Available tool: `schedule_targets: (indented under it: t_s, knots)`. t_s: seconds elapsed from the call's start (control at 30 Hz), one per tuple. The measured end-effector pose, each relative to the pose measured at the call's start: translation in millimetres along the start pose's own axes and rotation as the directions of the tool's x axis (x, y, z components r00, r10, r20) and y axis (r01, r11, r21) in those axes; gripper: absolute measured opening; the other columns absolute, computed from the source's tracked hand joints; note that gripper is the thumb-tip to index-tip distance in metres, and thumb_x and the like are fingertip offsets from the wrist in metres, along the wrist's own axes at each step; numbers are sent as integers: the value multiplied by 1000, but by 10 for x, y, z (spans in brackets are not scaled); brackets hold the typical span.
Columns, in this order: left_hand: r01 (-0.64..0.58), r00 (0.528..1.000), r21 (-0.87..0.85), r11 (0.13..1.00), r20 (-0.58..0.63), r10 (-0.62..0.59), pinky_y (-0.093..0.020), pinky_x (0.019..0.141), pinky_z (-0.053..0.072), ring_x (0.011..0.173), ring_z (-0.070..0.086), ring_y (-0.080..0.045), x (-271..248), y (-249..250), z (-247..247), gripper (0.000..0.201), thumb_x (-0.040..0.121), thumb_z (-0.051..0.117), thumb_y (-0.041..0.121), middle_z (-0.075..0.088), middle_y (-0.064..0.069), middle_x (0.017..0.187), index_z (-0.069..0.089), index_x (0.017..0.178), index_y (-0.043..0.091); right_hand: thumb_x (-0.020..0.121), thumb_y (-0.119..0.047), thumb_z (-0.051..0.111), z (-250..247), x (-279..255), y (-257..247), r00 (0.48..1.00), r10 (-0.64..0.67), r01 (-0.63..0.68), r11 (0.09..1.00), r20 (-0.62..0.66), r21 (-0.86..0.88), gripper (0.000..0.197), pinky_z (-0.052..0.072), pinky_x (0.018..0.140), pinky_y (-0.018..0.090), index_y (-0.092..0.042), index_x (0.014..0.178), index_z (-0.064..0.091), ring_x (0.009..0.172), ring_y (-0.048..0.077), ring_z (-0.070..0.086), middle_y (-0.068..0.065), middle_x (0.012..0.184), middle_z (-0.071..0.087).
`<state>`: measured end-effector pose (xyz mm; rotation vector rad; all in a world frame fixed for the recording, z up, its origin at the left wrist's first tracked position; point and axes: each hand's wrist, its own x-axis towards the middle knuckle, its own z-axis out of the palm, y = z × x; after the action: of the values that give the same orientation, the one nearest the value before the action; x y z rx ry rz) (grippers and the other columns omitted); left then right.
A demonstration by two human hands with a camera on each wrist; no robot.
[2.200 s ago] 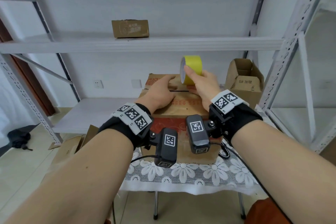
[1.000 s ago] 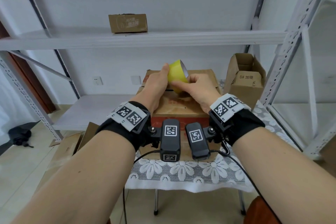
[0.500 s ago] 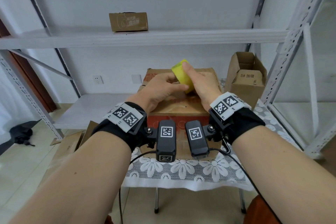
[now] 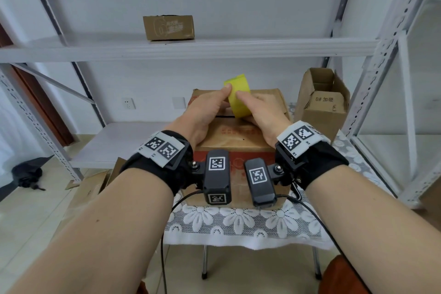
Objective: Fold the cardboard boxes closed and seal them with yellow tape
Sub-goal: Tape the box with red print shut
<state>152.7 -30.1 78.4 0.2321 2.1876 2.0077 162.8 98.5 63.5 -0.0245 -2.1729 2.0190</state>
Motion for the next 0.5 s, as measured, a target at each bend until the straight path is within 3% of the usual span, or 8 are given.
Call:
schedule_targets:
  t_s: [0.1,0.17,0.23,0.3,0.4,0.5]
  knots:
    - [18,999,-25,1000,-41,-19,-43,95,52,106,66,-28,15,9,8,46,97,50,49,72,-13,109,72,103,9,76,-35,66,-10,2,35,999,-32,33,999,20,-34,26,50,95,48,-10,77,73,93,28,68,16,95,72]
    - [33,997,-38,999,-69,-36,-44,96,52,105,66,-28,23,19,25,43,97,50,50,71,-13,109,71,96,12,78,-34,68,-15,11,46,999,-33,34,998,24,-47,24,50,95,48,-11,76,72,88,23,67,14,92,73]
    - [40,996,-42,998,-81,-43,-44,96,52,104,67,-28,23,22,35,45,97,48,51,72,-12,108,71,96,13,70,-52,69,-12,16,36,1000,-16,16,999,18,-45,49,51,95,47,-5,85,73,94,24,68,12,96,73]
    - [29,997,-29,999,-65,-30,-41,95,52,102,67,-26,23,11,38,47,97,48,51,72,-10,107,71,100,10,64,-66,64,-12,26,24,1000,4,-4,999,0,-39,77,49,96,50,3,96,69,100,33,66,18,102,71]
    - [21,1000,-64,998,-7,-21,-32,82,54,94,66,-20,-11,7,17,39,97,53,41,72,-8,104,71,105,8,87,-58,50,-16,24,16,1000,-18,18,1000,-21,-13,59,48,97,50,-3,82,70,98,33,66,16,96,73]
    - [39,999,-107,993,-11,-40,-42,93,53,108,65,-30,2,-2,-22,45,94,58,42,71,-16,111,69,114,3,97,-52,36,-16,32,21,1000,-14,14,1000,-1,-22,49,45,101,47,-17,79,66,104,27,64,11,104,71]
